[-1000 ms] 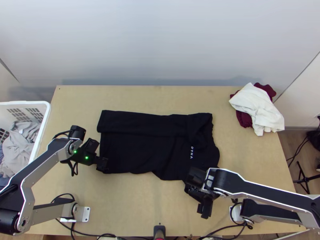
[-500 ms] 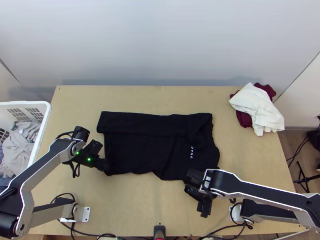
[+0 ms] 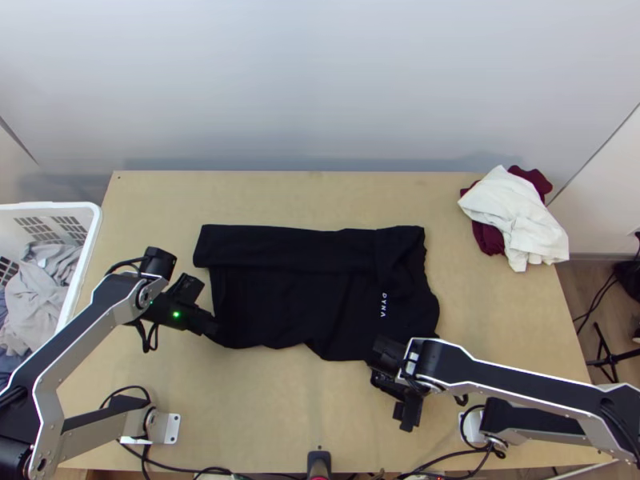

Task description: Fold the t-shirt

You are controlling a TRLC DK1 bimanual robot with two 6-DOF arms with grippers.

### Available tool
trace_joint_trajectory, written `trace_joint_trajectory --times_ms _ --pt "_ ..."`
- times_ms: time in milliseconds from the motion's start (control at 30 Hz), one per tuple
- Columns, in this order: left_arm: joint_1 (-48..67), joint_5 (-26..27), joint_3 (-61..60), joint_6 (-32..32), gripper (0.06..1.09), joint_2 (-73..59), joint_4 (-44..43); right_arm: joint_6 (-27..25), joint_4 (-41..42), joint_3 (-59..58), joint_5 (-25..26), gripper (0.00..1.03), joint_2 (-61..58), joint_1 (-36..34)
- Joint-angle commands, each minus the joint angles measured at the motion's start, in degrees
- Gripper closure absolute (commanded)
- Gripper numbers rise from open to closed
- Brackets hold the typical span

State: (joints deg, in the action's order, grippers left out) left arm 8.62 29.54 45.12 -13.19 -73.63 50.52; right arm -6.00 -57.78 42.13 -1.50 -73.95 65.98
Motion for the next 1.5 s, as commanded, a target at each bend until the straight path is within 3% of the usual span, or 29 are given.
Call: trace_joint_trajectory --times_ms 0,67,100,433,533,733,867,1133,1467 --pt "-0.19 0.17 1.19 0.53 1.05 -0.38 0.19 -1.38 1.88 -1.0 5.28 0.4 -1.19 -0.06" --pt "-0.36 0.08 1.46 0.53 1.05 -1.17 0.1 -2.88 2.14 -0.91 5.98 0.89 -1.37 -0.15" --pt "-0.36 0.08 1.46 0.53 1.05 -1.35 0.19 -3.23 2.32 -0.82 5.98 0.97 -1.46 -0.15" --pt "-4.76 0.08 4.97 0.09 1.05 -2.14 1.86 -3.76 -1.99 14.12 5.98 0.98 -0.84 -3.92" --pt "-8.53 0.52 8.49 0.27 1.05 -2.4 3.35 -7.71 -2.16 19.92 5.98 0.98 0.21 -8.93" --pt "-12.49 1.22 15.78 2.38 1.05 -3.63 5.46 -17.73 -0.93 29.94 5.98 0.98 -3.39 -25.55" --pt "-14.77 1.22 20.62 3.52 1.05 -7.5 5.55 -22.56 1.88 33.37 5.45 0.98 -6.55 -33.98" --pt "-17.94 1.13 34.33 8.53 1.05 -19.28 6.08 -28.89 10.32 33.54 4.49 0.98 -12.53 -43.3" --pt "-16.01 0.17 49.89 13.89 1.05 -35.36 7.84 -33.46 22.01 34.07 4.4 0.99 -22.9 -48.13"
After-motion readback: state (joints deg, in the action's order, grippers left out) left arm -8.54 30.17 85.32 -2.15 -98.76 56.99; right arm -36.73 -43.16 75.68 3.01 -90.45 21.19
